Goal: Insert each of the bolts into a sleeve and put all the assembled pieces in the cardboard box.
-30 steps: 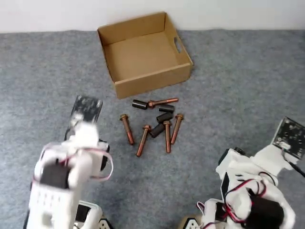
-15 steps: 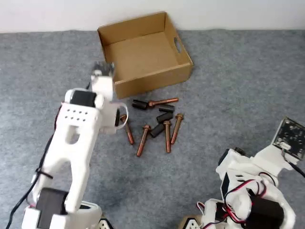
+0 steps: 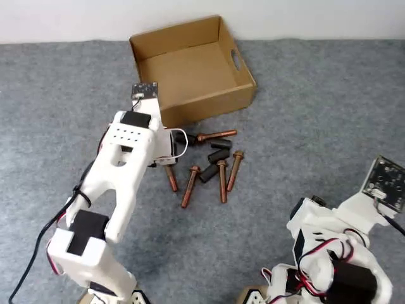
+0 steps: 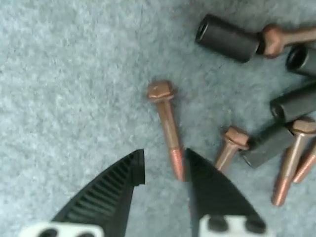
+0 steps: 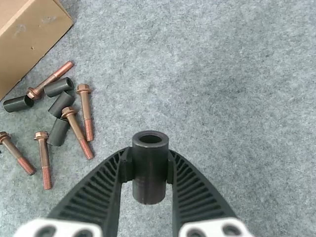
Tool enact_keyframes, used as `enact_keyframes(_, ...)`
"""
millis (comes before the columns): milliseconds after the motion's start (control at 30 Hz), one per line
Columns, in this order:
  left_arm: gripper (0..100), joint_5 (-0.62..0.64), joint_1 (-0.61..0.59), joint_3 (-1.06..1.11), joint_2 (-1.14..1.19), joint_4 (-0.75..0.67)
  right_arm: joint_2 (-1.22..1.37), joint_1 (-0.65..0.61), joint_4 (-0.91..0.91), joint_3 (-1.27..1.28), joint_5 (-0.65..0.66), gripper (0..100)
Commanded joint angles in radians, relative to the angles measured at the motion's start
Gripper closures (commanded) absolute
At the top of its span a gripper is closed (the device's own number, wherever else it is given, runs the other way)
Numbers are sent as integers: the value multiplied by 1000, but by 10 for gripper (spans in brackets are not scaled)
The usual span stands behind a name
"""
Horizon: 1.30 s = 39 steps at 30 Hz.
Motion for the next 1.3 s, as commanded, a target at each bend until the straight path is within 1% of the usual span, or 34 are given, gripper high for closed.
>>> enact_keyframes(0, 830, 11, 9, -76, 15, -25, -2, 8, 16, -5, -6, 991)
enact_keyframes(233, 830, 11, 2, -120, 130, -29, -2, 7, 16, -3, -6, 991)
enact_keyframes(467, 832, 11, -12, -130, 224, -155, -2, 7, 16, -3, -6, 991)
enact_keyframes(533, 854, 9, -14, -130, 245, -183, -2, 7, 16, -3, -6, 991)
enact_keyframes(667, 944, 8, -12, -142, 284, -193, -2, 7, 16, -3, -6, 991)
enact_keyframes(767, 994, 8, -12, -179, 302, -157, -2, 5, 16, -3, -6, 991)
enact_keyframes(867, 994, 8, -8, -220, 338, -126, -2, 5, 16, -3, -6, 991)
enact_keyframes(1000, 995, 6, -3, -278, 377, -35, -2, 5, 18, -6, -5, 991)
enact_keyframes(1067, 996, 5, 9, -300, 374, 35, -5, 5, 21, -9, -3, 991)
enact_keyframes(1167, 997, 3, 17, -317, 321, 133, -7, 4, 22, -11, -2, 991)
enact_keyframes(1267, 998, 2, -12, -302, 186, 172, -35, -8, 21, -11, 6, 991)
